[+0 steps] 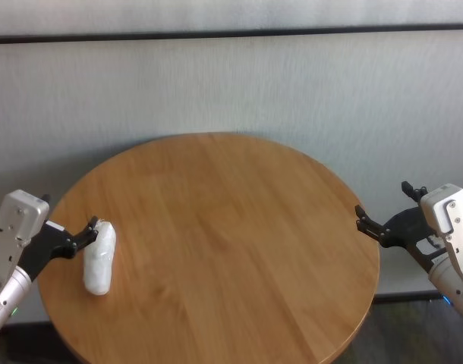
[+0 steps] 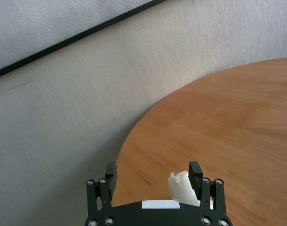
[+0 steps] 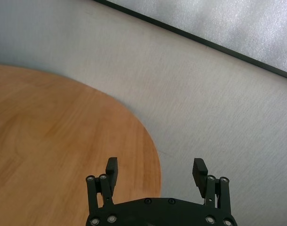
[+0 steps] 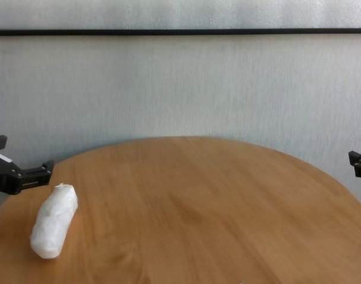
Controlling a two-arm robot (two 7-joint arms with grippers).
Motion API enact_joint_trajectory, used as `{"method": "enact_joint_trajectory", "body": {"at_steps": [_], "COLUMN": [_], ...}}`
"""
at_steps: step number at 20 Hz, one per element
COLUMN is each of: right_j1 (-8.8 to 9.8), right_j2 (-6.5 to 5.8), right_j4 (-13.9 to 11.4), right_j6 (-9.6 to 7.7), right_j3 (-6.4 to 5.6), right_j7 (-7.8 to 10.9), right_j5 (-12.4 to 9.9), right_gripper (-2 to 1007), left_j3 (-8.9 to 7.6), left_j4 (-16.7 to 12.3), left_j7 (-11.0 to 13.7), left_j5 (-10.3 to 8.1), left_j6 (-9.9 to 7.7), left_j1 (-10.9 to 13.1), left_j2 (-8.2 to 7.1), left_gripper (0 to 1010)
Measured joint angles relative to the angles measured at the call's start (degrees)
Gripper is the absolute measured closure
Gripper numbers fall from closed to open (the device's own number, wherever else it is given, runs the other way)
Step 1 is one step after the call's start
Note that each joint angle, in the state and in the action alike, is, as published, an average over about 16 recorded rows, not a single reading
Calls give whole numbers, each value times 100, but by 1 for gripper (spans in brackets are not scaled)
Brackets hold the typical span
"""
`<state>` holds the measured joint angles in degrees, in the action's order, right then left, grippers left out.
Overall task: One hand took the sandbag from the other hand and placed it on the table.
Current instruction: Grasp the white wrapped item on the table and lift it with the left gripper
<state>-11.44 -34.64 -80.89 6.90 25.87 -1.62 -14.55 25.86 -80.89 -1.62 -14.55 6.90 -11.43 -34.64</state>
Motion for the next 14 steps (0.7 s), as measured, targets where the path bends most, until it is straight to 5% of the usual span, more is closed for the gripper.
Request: {"method": "enact_joint_trajectory", "body": {"at_steps": [14], "right_j1": [0], "right_j2": [0], "right_j4": [0], "right_j6": [0], "right_j3": [0], "right_j7": [0], "right_j5": [0], "right_gripper": [4], "left_j3": [0], "left_j4": [0], "left_j7": [0], "left_j5": [0], "left_j6": [0], "left_j1": [0], "left_j2": [0], "left_gripper": [10]}}
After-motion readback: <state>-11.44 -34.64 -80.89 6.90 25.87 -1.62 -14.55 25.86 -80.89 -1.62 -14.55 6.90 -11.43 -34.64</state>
